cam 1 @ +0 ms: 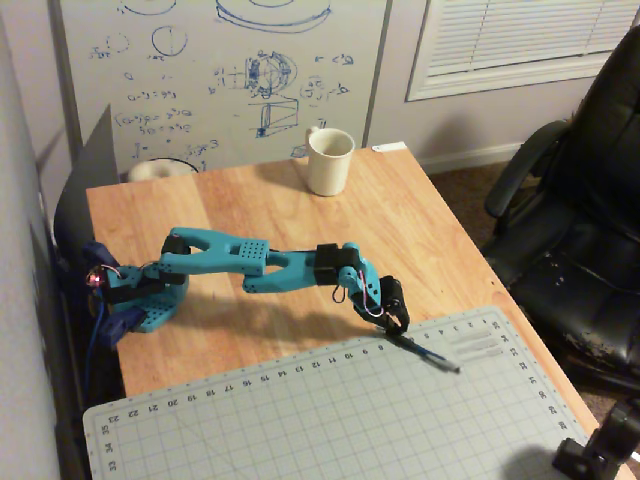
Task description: Touch the pen.
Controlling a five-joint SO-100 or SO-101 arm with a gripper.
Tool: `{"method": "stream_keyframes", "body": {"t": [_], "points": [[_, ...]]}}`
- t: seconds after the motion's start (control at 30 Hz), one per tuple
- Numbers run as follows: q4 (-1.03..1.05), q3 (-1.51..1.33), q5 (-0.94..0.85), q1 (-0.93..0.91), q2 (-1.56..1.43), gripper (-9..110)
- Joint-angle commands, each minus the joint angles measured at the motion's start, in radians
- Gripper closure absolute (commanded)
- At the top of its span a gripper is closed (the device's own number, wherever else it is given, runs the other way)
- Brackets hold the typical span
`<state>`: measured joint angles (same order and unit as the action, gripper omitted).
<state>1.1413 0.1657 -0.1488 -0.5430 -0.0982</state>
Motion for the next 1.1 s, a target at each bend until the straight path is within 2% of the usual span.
{"method": "stream_keyframes", "body": {"t": [0.0,1.07], "points": [[-0.017,0.069,-0.009,-0.003,-0.044,101],[-0.017,0.069,-0.006,-0.012,-0.031,101]]}}
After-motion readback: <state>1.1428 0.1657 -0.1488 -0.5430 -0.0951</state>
